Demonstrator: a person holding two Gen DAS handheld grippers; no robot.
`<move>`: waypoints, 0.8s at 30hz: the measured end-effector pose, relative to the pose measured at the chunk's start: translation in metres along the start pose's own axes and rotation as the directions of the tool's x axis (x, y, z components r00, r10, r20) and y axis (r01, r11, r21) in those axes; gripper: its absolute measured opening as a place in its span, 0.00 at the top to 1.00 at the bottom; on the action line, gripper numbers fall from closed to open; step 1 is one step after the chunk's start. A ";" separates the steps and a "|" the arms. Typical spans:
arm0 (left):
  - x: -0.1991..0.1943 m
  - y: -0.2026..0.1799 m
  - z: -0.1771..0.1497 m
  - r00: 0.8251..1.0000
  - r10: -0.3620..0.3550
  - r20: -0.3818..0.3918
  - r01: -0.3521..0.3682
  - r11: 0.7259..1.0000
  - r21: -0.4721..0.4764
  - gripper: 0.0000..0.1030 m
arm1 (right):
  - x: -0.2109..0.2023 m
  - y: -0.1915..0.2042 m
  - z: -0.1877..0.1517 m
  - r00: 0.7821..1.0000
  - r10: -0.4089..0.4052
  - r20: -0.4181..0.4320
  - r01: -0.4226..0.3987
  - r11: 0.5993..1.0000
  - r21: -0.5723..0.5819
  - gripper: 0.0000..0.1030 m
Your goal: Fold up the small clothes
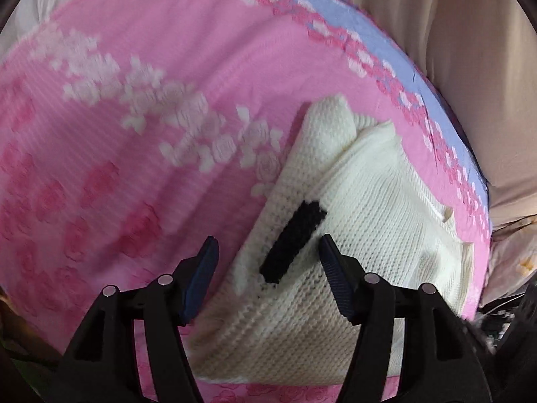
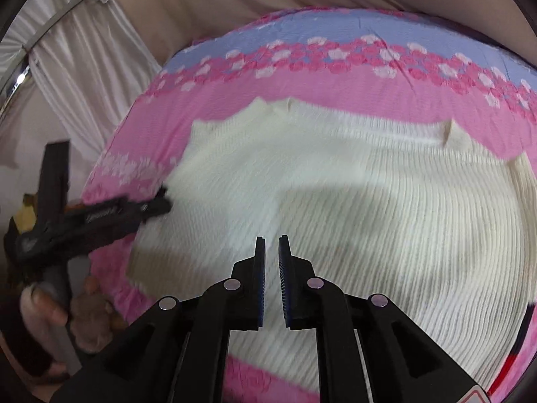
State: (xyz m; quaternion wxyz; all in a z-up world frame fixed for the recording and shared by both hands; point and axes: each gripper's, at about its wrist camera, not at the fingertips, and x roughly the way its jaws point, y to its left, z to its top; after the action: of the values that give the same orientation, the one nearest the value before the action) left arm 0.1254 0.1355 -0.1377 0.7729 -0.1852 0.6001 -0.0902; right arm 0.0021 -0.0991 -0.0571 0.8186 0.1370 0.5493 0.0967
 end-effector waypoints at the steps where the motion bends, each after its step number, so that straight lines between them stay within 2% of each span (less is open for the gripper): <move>1: 0.006 0.001 -0.002 1.000 -0.025 -0.002 0.025 0.999 -0.024 0.37 | 0.004 -0.002 -0.001 1.000 -0.010 -0.010 0.010 1.000 0.004 0.90; 2: 0.006 -0.001 -0.002 0.999 -0.032 0.015 0.032 0.999 -0.025 0.34 | 0.006 -0.006 -0.001 1.000 -0.027 -0.007 0.027 1.000 0.012 0.90; 4: 0.009 -0.008 -0.001 1.000 -0.016 0.012 0.017 1.000 -0.014 0.32 | 0.008 -0.012 0.005 0.999 -0.046 0.016 0.045 0.999 0.017 0.90; 6: 0.013 -0.012 0.003 0.999 -0.052 -0.002 0.052 0.998 -0.025 0.41 | 0.014 -0.018 0.015 0.998 -0.055 0.020 0.054 0.998 0.023 0.90; 7: 0.013 -0.012 0.005 0.999 -0.051 -0.003 0.051 0.998 -0.031 0.48 | 0.021 -0.021 0.019 0.997 -0.075 0.007 0.075 0.997 0.023 0.90; 8: 0.014 -0.011 0.008 0.996 -0.091 -0.010 0.090 0.995 -0.042 0.71 | 0.034 -0.024 0.021 0.993 -0.111 -0.033 0.112 0.994 0.016 0.91; 9: 0.015 -0.010 0.010 0.992 -0.123 -0.023 0.122 0.991 -0.061 0.74 | 0.044 -0.027 0.022 0.993 -0.108 -0.052 0.109 0.994 0.014 0.94; 10: 0.013 -0.010 0.012 0.988 -0.151 -0.024 0.148 0.985 -0.088 0.78 | 0.044 -0.028 0.023 0.994 -0.107 -0.030 0.108 0.994 0.006 0.96; 13: -0.008 -0.016 0.015 0.970 -0.244 0.006 0.243 0.965 -0.094 0.81 | 0.046 -0.025 0.025 0.992 -0.119 -0.034 0.118 0.993 -0.016 0.96; 15: -0.030 -0.034 0.013 0.954 -0.298 0.034 0.300 0.953 -0.045 0.81 | 0.046 -0.025 0.025 0.993 -0.113 -0.028 0.113 0.993 -0.014 0.96; 19: -0.058 -0.075 0.005 0.920 -0.389 0.038 0.388 0.921 0.025 0.81 | 0.045 -0.026 0.024 0.994 -0.102 -0.025 0.102 0.995 -0.010 0.96; 21: -0.064 -0.095 0.000 0.910 -0.414 0.021 0.412 0.909 0.061 0.81 | 0.046 -0.027 0.024 0.995 -0.093 -0.023 0.093 0.996 -0.008 0.96; 24: -0.067 -0.125 -0.010 0.906 -0.423 -0.004 0.420 0.898 0.129 0.82 | 0.045 -0.031 0.023 0.997 -0.072 -0.016 0.072 0.997 0.004 0.96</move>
State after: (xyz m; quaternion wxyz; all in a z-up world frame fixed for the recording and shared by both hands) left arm 0.1080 0.0437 -0.0304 0.7523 -0.2623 0.5296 -0.2912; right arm 0.0406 -0.1167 -0.0982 0.8168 0.1184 0.5607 0.0670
